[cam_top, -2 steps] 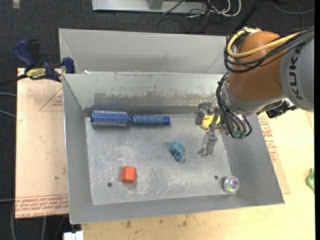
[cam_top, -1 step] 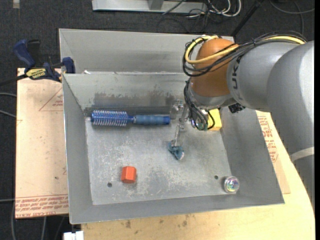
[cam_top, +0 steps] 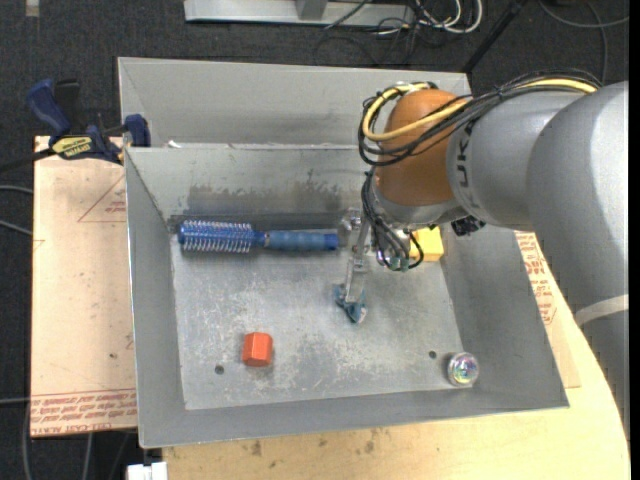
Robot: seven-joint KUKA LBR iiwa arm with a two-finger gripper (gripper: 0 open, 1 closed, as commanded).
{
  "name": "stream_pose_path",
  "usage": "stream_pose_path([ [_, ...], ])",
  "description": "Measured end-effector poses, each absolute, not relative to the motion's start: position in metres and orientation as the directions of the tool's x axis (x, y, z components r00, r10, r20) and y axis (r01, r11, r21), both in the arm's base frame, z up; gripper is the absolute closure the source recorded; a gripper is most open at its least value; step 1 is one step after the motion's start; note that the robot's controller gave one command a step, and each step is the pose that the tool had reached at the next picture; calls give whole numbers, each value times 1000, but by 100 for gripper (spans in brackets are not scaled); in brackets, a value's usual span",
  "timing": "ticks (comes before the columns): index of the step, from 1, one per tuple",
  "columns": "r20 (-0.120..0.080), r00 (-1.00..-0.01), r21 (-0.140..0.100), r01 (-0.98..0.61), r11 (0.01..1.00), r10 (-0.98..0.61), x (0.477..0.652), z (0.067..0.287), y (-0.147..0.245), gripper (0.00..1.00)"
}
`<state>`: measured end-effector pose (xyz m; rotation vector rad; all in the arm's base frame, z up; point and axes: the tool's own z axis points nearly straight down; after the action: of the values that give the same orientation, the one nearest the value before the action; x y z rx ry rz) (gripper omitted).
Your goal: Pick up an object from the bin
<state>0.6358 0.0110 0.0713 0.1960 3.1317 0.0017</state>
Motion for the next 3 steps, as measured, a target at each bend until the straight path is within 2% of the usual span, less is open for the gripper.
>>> stream_pose_path([
  [1, -3, -988, 0, 154, 988, 154, 654, 71, 46, 0],
  [2, -4, -988, 1, 156, 988, 156, 654, 71, 45, 100],
  [3, -3, -988, 1, 155, 988, 155, 653, 70, 45, 0],
])
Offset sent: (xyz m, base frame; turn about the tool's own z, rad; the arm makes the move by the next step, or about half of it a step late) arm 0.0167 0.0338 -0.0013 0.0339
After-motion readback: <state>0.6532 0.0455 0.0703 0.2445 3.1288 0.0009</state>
